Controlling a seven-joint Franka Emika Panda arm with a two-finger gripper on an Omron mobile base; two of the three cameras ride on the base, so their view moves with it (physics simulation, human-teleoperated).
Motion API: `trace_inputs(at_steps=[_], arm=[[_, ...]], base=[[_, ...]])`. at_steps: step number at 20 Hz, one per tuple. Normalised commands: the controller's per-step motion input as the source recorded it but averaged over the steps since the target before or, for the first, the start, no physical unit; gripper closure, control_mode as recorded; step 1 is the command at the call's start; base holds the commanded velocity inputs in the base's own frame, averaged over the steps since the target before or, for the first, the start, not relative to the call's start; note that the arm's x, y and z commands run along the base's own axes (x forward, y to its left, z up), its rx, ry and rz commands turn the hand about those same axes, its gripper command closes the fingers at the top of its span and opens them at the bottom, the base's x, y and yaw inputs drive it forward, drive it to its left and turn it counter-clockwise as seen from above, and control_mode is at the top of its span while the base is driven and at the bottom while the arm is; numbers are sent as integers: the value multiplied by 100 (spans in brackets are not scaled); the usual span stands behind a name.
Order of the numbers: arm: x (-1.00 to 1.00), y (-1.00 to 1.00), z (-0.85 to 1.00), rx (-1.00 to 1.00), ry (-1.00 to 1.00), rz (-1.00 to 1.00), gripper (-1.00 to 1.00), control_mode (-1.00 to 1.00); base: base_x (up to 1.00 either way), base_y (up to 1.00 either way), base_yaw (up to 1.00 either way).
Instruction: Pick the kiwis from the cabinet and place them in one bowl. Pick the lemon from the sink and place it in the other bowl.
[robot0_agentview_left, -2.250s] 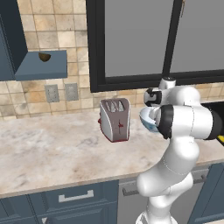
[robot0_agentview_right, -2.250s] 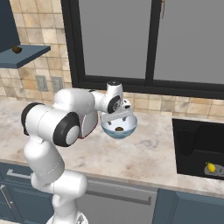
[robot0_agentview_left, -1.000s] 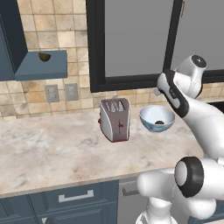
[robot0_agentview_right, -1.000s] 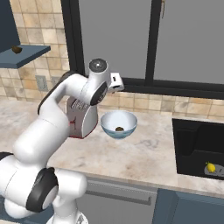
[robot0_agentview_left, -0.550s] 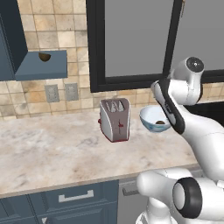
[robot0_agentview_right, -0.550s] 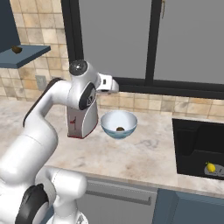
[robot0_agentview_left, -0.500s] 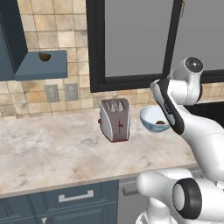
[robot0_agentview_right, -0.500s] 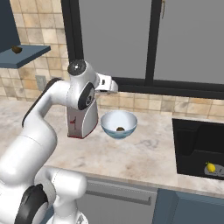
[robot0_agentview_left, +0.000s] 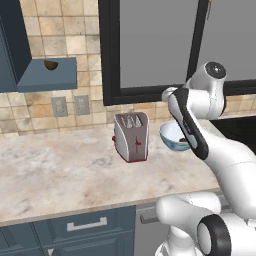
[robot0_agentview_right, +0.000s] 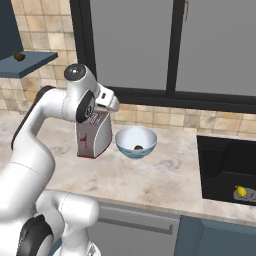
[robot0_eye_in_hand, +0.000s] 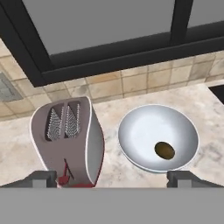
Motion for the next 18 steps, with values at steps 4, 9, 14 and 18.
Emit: trace_inputs(at_steps=[4,9,14,18], arm=[[-21,25,17,-13,8,3,-100,-100],[-14,23,6,-11,1,0,-100,-100],[-2,0,0,0,0,0,-100,-100],[2,28,0,0,2,-2,-100,-100]], base=[[0,0,0],[0,0,0],[0,0,0],[0,0,0]])
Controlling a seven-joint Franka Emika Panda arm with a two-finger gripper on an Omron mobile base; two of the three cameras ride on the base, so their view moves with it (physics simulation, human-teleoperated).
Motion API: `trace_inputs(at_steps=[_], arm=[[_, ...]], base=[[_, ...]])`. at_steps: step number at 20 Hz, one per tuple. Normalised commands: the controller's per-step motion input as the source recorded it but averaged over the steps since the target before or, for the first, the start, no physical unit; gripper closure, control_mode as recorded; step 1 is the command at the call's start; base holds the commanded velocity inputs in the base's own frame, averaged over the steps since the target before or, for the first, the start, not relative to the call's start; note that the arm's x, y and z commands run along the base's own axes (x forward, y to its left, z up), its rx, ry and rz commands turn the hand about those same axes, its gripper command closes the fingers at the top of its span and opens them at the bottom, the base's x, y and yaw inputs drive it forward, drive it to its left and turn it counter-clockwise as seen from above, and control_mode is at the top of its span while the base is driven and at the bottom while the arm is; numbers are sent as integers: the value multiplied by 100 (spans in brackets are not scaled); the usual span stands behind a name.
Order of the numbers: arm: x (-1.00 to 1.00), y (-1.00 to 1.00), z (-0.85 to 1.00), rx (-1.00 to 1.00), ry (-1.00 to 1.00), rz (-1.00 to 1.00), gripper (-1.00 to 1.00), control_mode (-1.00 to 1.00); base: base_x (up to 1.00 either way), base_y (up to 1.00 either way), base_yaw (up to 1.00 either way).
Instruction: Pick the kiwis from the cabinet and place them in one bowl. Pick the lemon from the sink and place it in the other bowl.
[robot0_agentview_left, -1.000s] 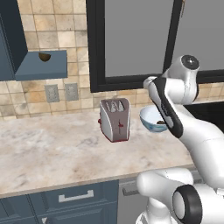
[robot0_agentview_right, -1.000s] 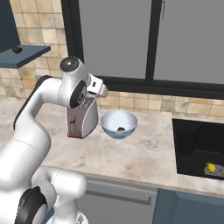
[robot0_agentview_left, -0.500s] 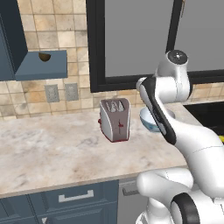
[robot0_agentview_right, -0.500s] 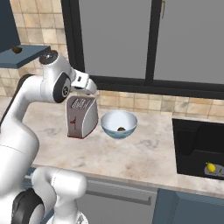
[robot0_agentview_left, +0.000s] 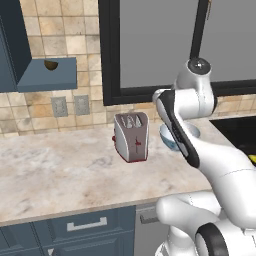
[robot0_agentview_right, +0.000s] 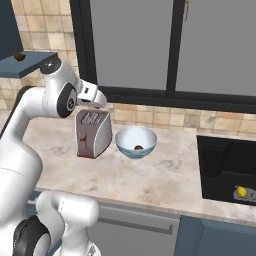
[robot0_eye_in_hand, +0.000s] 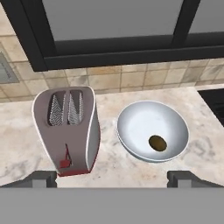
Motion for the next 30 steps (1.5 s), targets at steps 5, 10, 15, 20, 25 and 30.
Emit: trace_inputs(at_steps=[5,10,15,20,25,30], arm=[[5,49,0,0,0,-5,-100,100],[0,0,0,0,0,0,-100,100],[0,0,0,0,0,0,-100,100],[0,0,0,0,0,0,-100,100],[0,0,0,0,0,0,-100,100],[0,0,0,0,0,0,-100,100]], base=[[0,14,-1],[0,78,-4],[-1,30,0],[0,17,0],[0,61,0],[0,55,0]])
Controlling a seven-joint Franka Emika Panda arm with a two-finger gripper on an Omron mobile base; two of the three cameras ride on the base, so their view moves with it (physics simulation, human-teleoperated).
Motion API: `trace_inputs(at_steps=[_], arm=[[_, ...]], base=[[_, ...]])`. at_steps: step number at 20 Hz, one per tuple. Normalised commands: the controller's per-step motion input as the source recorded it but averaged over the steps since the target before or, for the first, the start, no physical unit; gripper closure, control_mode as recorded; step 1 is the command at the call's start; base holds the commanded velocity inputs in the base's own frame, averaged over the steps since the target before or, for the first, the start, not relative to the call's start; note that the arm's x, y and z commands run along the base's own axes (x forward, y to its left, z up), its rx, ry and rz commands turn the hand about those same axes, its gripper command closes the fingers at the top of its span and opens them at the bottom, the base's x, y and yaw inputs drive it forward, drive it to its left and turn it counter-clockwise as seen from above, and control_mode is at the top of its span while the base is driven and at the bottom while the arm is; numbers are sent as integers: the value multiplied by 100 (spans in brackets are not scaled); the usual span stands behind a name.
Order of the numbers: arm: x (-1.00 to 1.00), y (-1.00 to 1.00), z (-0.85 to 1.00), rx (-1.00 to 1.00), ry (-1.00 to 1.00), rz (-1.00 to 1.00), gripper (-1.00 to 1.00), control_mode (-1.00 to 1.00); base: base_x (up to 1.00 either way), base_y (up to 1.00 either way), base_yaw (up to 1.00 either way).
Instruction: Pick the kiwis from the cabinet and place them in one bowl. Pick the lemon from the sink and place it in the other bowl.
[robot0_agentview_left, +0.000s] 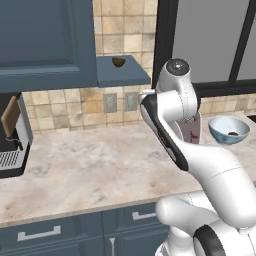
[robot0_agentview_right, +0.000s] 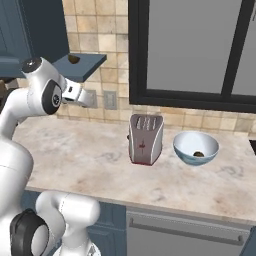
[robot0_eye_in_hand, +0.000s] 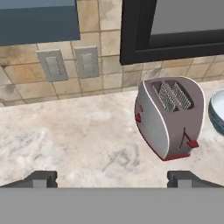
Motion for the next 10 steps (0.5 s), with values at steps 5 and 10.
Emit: trace_inputs(at_steps=[5,10], arm=[[0,15,3,-1,-1,2,-100,-100],[-6,11,39,-11,0,8,-100,-100]], base=[[0,7,0],[0,0,0]])
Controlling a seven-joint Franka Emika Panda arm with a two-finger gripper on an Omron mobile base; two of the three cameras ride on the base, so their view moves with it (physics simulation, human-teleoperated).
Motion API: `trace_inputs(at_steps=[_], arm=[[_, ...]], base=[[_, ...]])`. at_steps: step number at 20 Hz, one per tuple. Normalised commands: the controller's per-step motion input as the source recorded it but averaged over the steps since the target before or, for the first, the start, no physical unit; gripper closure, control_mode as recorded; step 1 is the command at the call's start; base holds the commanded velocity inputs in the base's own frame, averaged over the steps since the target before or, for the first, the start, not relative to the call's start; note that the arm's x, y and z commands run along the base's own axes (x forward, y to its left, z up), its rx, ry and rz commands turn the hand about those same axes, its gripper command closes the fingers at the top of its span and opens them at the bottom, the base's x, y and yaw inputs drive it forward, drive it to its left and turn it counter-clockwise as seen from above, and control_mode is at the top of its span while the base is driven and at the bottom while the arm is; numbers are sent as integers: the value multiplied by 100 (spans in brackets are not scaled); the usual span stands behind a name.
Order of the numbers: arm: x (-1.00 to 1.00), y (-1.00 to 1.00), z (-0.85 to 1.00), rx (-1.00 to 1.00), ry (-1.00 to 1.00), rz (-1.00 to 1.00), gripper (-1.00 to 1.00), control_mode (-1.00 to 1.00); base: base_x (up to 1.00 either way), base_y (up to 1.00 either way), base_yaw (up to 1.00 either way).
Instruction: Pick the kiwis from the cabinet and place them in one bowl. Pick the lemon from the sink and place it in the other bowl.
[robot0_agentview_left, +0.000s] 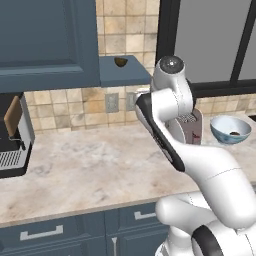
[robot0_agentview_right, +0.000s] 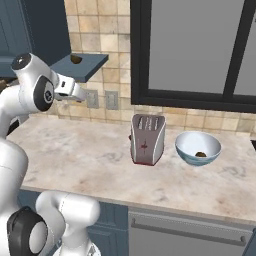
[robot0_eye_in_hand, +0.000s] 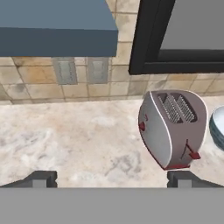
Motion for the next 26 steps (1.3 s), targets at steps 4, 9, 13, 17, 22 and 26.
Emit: trace_inputs(at_steps=[4,9,13,17,22,26], arm=[[1,1,49,-2,-6,14,-100,-100],[-1,-21,62,10,-19,22,-100,-100],[-13,-4,56,6,-22,17,-100,-100],[5,5,49,0,-17,10,-100,-100],[53,20,3,-7,-2,4,-100,-100],[67,31,4,-5,1,1,-100,-100]], base=[[0,0,0],[0,0,0],[0,0,0],[0,0,0],[0,0,0],[0,0,0]])
